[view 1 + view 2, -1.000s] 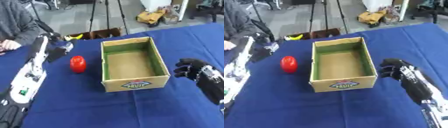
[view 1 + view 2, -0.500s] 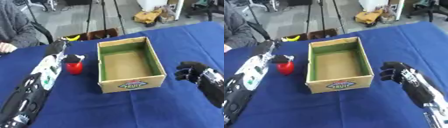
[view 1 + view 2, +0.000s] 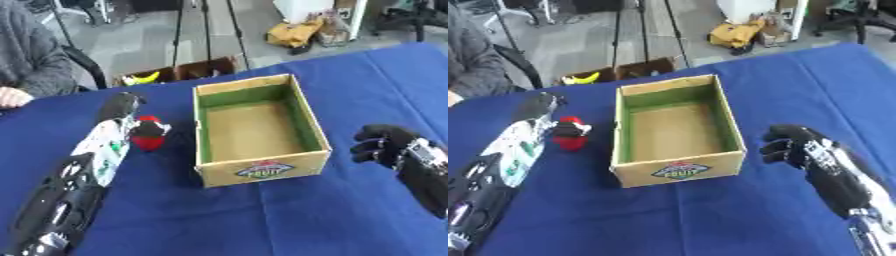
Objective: Pick up objects on the table and place them in the box.
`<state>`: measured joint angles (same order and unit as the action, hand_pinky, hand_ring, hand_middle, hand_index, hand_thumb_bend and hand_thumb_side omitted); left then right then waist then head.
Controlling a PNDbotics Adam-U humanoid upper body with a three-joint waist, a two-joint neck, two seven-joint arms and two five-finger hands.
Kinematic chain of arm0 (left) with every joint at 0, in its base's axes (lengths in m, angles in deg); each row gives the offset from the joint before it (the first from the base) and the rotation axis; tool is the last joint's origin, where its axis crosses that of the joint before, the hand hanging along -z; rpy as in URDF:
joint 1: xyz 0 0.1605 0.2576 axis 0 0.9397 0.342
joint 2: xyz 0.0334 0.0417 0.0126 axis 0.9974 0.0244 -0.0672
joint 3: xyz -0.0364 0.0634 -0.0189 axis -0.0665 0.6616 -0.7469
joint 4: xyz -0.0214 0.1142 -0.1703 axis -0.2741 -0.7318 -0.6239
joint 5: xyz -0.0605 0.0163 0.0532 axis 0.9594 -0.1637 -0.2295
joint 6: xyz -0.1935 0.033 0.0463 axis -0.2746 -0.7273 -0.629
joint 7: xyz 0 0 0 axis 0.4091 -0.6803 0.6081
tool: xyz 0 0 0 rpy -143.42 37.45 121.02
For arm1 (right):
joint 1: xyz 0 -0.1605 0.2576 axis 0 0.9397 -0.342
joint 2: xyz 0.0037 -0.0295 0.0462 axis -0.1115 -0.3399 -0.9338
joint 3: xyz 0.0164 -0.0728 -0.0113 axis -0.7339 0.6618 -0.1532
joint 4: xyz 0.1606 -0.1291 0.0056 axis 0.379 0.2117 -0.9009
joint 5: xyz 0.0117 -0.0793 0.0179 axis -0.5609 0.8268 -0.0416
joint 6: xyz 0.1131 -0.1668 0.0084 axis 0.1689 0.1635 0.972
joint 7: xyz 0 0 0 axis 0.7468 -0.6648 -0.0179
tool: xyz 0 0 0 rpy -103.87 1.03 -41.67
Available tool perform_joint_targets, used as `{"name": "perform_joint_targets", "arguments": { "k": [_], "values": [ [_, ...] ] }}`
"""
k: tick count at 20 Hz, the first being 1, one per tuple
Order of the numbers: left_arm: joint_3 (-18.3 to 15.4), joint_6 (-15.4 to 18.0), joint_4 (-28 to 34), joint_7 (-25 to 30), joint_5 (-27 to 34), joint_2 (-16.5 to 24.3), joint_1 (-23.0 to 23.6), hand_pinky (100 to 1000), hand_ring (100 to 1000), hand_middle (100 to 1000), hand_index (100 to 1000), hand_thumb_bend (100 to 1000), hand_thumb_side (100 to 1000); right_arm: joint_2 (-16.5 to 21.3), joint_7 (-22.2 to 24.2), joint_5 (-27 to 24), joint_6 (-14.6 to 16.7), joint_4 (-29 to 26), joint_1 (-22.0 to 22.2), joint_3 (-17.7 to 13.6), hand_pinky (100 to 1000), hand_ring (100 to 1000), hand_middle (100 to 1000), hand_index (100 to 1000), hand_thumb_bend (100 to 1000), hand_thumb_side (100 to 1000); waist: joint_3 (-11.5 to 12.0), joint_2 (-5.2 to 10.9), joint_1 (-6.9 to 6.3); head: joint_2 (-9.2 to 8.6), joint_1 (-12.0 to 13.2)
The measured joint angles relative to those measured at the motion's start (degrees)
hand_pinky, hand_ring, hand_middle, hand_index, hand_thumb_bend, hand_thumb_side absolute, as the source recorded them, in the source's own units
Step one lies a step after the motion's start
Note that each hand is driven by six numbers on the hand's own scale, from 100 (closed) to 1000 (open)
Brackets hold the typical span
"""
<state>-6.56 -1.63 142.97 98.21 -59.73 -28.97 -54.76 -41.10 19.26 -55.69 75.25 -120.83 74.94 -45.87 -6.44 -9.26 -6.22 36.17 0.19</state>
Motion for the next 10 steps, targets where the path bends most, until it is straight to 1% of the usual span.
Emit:
{"name": "perform_joint_targets", "arguments": {
  "k": [5,10],
  "values": [
    [0.0,-0.5,-0.2,2.4,-1.2,0.0,0.0,475,645,657,802,584,440,0.0,0.0,0.0,0.0,0.0,0.0,0.0,695,706,704,809,112,748,0.0,0.00,0.00,0.00,0.0],
    [0.1,-0.5,-0.3,3.9,-1.6,-0.5,0.1,451,630,650,799,575,431,0.0,0.0,0.0,0.0,0.0,-0.1,0.0,695,706,704,809,112,748,0.0,0.00,0.00,0.00,0.0]
  ]
}}
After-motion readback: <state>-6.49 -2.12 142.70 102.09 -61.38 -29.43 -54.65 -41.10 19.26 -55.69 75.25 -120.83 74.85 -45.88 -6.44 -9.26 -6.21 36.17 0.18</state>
